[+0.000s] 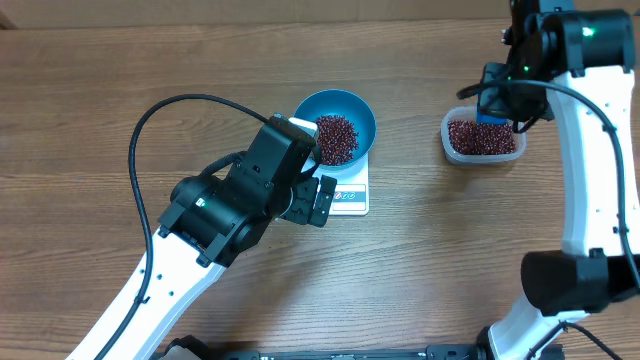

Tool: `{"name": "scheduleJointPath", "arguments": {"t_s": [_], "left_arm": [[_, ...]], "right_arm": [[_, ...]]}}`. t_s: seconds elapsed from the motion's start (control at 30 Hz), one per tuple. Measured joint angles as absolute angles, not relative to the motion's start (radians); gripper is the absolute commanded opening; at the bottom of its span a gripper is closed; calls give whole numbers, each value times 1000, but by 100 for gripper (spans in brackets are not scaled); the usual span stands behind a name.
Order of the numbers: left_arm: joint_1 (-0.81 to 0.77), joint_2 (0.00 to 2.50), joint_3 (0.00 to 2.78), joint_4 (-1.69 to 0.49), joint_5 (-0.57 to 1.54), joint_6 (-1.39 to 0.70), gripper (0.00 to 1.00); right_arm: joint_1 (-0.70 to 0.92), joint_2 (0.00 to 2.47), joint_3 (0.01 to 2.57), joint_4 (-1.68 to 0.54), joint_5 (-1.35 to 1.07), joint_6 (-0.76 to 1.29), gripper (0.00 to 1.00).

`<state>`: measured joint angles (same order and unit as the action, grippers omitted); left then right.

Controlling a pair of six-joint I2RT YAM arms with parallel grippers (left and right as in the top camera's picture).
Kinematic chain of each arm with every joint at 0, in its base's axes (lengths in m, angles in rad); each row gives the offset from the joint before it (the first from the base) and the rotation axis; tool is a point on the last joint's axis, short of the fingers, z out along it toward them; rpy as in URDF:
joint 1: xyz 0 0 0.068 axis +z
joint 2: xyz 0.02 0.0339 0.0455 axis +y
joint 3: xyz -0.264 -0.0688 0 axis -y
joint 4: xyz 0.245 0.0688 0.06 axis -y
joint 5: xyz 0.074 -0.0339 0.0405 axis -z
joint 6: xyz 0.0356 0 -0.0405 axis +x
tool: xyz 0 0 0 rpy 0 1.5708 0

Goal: Scoop item into bowl and weigh 150g on scale
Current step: 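Move the empty scoop back right over the bean tub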

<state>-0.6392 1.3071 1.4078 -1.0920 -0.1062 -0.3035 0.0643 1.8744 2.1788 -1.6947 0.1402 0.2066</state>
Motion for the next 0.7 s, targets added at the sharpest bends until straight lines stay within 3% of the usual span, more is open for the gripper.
{"name": "scheduleJointPath", "arguments": {"t_s": [0.3,0.7], "left_arm": [[-639,1307,1408,-1092,-106,-303,99],[-639,1307,1408,-1092,-106,-303,100]], "right_arm": [[60,1916,2183,-1696,327,150,4],[59,1994,2152,-1695,364,81,4]]}}
